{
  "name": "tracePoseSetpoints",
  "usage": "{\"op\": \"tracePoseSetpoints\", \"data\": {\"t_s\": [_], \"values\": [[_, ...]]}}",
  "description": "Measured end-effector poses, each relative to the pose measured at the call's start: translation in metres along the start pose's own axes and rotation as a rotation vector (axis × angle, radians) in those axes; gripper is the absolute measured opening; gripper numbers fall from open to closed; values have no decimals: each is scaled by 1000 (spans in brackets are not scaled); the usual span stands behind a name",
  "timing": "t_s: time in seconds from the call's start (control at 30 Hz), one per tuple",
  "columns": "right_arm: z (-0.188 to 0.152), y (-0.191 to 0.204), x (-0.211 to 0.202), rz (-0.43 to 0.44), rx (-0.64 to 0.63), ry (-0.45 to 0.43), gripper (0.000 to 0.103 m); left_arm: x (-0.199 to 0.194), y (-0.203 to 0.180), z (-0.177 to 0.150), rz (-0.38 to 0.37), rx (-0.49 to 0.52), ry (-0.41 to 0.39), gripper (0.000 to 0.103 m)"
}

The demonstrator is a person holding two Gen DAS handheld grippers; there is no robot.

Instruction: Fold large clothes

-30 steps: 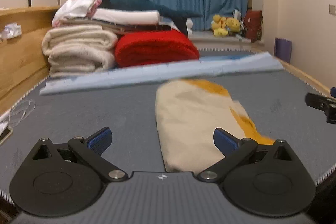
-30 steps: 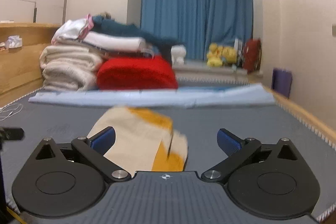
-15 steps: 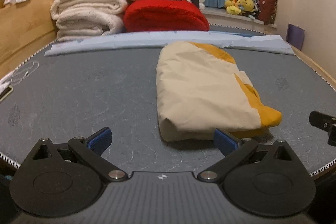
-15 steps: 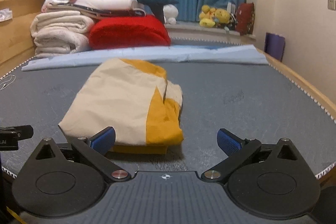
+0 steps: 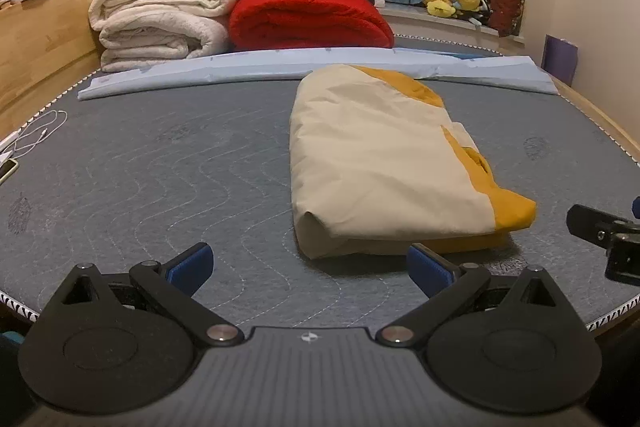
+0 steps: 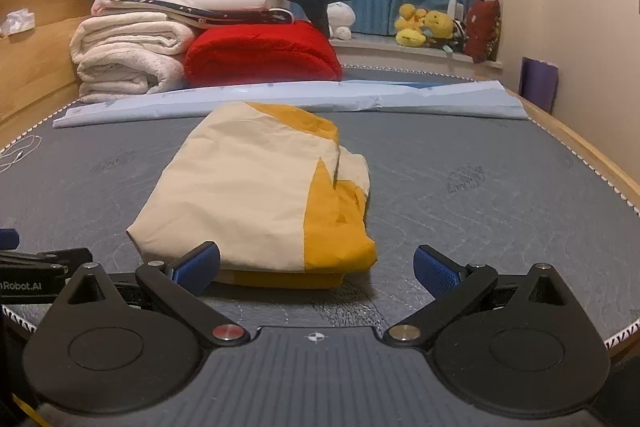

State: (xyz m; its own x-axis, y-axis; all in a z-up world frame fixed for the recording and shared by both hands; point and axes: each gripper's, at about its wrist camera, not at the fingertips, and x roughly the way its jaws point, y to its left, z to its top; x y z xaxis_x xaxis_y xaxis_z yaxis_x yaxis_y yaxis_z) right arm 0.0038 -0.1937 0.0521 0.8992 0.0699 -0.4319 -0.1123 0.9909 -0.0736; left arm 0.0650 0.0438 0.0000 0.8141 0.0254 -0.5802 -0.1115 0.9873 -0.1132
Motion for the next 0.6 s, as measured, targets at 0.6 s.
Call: {"op": "tracePoseSetpoints", "data": {"t_s": [0.6], "values": [[-1,8,3,9,-27,-1,102,6,-2,-1,-17,3,0,103]]}}
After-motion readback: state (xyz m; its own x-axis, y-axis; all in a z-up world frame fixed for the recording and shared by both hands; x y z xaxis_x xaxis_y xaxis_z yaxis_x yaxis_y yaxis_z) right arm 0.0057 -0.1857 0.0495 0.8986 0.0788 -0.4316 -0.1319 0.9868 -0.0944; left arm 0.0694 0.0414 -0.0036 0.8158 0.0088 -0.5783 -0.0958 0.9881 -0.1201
